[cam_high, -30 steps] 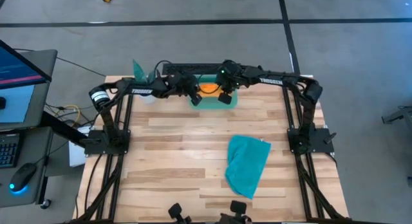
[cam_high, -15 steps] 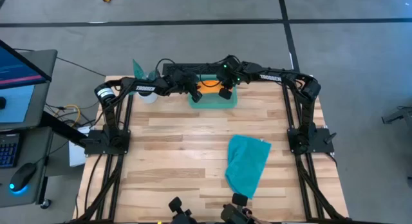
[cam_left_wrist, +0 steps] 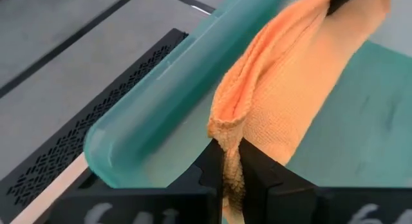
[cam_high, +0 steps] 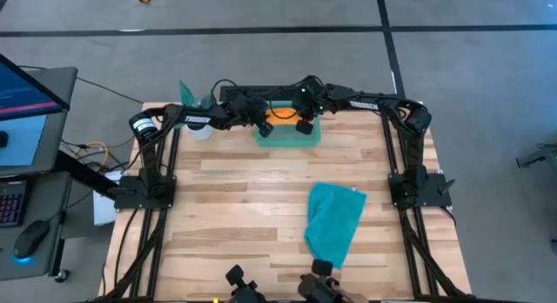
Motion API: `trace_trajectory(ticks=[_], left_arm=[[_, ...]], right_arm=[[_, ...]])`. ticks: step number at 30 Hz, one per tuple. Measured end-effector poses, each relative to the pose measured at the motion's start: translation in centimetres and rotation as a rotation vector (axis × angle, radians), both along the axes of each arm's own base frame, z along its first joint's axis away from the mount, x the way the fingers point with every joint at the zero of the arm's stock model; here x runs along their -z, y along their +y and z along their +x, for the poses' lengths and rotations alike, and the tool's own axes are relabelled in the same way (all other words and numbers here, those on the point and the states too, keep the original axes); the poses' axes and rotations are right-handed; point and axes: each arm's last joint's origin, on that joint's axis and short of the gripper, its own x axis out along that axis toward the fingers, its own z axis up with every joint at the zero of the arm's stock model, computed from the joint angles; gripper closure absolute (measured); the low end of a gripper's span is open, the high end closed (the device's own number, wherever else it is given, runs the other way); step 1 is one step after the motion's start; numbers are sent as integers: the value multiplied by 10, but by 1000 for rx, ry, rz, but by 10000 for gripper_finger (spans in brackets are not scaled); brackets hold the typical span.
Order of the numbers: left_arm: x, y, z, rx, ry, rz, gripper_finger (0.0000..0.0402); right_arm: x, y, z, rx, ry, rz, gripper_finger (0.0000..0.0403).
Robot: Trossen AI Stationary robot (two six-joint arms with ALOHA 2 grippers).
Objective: Roll microfiber towels into tight, uniform cylinder then place into a basket
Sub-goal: Put the yellow microfiber cloth into the blue bin
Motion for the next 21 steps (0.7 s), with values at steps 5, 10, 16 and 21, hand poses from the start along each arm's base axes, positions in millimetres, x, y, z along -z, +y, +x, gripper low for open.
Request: trace_trajectory(ticks=[5, 10, 16, 21], left_arm=[[1, 0, 0, 2, 4, -6, 377], [1, 0, 0, 3, 3, -5, 357], [1, -1, -1, 7, 13, -5, 328], [2, -1, -1, 16, 9, -11, 295]], right_arm=[[11, 3, 5, -4, 29, -2, 391], [10, 4, 7, 4, 39, -25, 378], [10, 4, 7, 21, 63, -60, 343], [10, 6, 9, 15, 62, -67, 289]])
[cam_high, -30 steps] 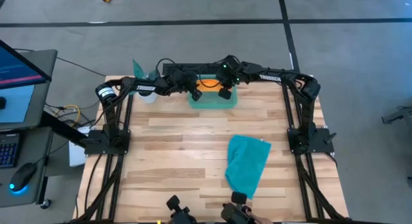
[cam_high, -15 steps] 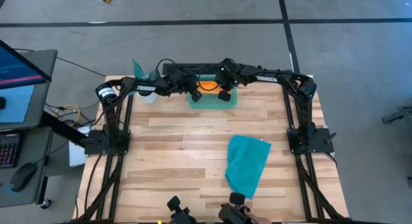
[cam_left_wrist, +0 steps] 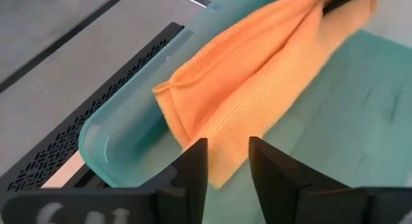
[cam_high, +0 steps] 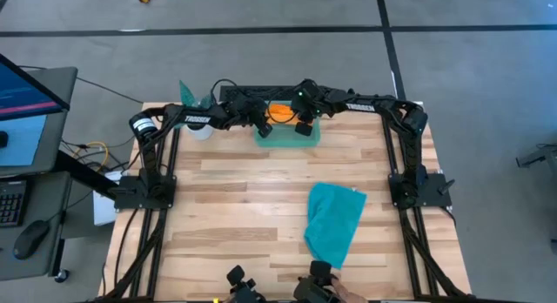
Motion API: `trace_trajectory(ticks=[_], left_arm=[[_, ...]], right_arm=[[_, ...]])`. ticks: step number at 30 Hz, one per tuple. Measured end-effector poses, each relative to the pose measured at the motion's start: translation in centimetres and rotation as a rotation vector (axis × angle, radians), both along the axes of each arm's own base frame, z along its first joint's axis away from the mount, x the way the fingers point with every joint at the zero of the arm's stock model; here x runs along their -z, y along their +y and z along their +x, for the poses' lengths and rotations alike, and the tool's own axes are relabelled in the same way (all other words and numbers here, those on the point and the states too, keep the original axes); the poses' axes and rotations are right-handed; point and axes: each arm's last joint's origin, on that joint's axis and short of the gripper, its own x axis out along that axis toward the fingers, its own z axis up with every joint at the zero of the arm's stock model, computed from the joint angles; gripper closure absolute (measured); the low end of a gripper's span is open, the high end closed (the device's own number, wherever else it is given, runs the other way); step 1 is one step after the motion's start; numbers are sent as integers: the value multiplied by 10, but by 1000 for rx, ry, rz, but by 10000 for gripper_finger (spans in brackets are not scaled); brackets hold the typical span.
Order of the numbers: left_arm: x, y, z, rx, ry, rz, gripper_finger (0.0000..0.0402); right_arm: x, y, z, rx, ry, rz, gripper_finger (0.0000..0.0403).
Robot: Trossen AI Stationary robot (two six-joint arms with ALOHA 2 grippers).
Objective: Roll microfiber towels into tight, uniform cylinder then place into a basket
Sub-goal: Put the yellow microfiber cloth into the blue bin, then roll the blue microfiber cloth
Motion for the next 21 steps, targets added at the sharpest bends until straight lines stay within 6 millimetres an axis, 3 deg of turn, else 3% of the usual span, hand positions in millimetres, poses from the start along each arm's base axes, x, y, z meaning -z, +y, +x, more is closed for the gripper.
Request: trace_trajectory(ticks=[5, 10, 14, 21], left_arm=[[0, 0, 0, 3, -2, -2, 270], [0, 0, 0, 12, 4, 7, 265], [-4, 0, 0, 23, 6, 22, 269], [-36, -8, -11, 36, 0, 47, 275]], right_arm=[[-1, 0, 1, 38, 29, -52, 227], [-11, 1, -1, 48, 2, -60, 190], [-30, 5, -6, 66, -30, -65, 185], [-66, 36, -23, 65, -2, -9, 206]])
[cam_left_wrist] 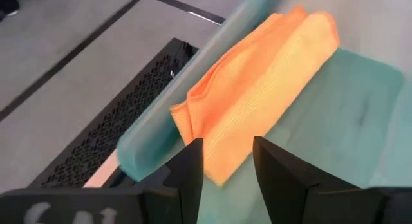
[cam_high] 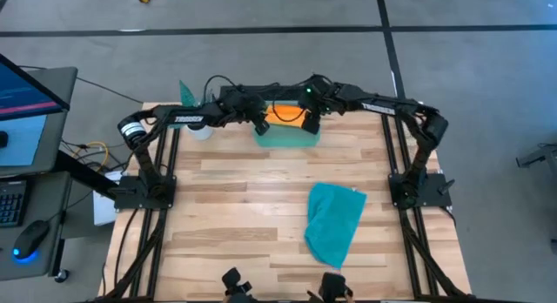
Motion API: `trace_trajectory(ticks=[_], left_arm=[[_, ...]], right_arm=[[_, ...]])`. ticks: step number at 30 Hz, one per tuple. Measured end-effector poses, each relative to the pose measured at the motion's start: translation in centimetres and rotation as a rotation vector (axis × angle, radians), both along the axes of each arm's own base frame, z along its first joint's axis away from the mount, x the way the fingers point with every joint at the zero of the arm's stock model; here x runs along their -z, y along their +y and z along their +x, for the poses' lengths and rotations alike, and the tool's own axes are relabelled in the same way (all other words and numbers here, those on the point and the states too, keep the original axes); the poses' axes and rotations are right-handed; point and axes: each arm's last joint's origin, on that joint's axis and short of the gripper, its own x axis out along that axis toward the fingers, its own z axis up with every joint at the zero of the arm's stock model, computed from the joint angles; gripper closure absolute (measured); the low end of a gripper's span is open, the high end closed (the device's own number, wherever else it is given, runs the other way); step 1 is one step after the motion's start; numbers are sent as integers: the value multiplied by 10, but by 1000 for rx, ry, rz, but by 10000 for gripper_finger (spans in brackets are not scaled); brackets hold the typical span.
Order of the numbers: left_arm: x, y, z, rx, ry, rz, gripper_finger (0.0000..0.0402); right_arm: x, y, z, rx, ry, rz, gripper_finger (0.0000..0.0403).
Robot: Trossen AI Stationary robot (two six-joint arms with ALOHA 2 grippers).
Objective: Roll microfiber towels into tight, uniform cylinder then place into a basket
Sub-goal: Roll the blue microfiber cloth
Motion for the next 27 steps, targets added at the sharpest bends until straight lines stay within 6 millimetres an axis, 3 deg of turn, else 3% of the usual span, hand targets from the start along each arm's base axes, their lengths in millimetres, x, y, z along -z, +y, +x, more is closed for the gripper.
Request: trace_trajectory(ticks=[4, 8, 20, 27], left_arm=[[-23, -14, -10, 14, 16, -11, 276], [-33, -45, -19, 75, 27, -18, 276], [-27, -172, -29, 286, -137, -15, 276], [-25, -232, -22, 451, -204, -73, 276]], right_arm=[[-7, 32, -10, -16, 14, 42, 219], [-6, 73, -23, -51, 19, 77, 230], [7, 192, -71, -31, -167, 190, 250], [15, 246, -73, 22, -245, 234, 257]])
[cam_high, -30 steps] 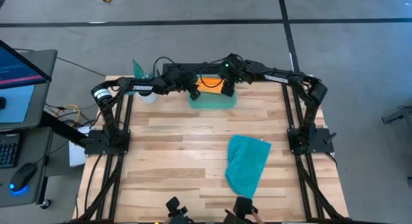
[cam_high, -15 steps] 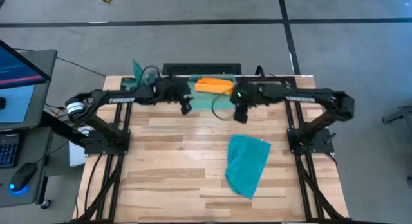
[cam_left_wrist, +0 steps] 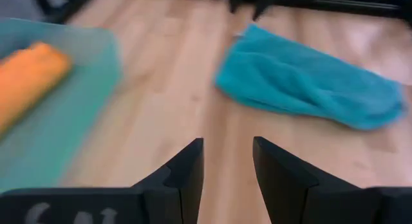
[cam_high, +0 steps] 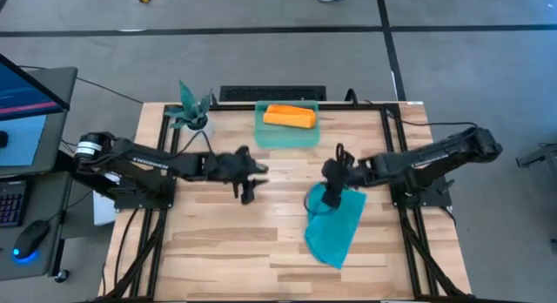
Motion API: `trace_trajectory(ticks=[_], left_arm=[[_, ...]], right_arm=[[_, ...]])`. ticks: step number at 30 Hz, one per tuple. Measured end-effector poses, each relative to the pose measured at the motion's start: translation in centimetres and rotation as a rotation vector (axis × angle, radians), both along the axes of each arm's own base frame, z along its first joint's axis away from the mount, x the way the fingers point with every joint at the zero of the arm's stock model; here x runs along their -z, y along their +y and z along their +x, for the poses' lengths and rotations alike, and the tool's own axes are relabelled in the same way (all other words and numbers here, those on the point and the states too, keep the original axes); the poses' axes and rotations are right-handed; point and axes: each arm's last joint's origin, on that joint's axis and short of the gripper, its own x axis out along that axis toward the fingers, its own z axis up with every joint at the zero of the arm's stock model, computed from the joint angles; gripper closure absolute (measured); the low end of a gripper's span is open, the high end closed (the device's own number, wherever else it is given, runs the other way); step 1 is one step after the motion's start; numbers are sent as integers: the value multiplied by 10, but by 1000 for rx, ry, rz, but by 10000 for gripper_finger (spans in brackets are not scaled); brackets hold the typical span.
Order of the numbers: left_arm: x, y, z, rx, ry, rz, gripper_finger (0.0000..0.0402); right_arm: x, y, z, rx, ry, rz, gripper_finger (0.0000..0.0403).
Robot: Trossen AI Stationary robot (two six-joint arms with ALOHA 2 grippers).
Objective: Roll microfiber towels into tight, uniform cylinder then place into a basket
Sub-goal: Roll the blue microfiber cloth
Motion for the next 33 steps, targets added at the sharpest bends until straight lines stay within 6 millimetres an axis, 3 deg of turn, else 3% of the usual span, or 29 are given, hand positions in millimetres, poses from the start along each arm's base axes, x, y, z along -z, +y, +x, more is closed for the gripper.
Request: trace_trajectory(ticks=[6, 13, 17, 27, 33], left_arm=[[9, -38, 2, 89, 21, -39, 276], [10, -50, 2, 18, -9, -126, 276], [8, -52, 2, 13, -27, -154, 276], [8, -52, 2, 20, -29, -141, 276], [8, -52, 2, 20, -22, -138, 276]], right_arm=[[9, 42, 10, -74, -75, 66, 263], [31, 67, 8, -119, 38, 120, 272], [38, 61, 4, -78, 127, 96, 279], [48, 30, -28, 428, 347, 4, 300], [53, 36, -34, 529, 424, 181, 301]])
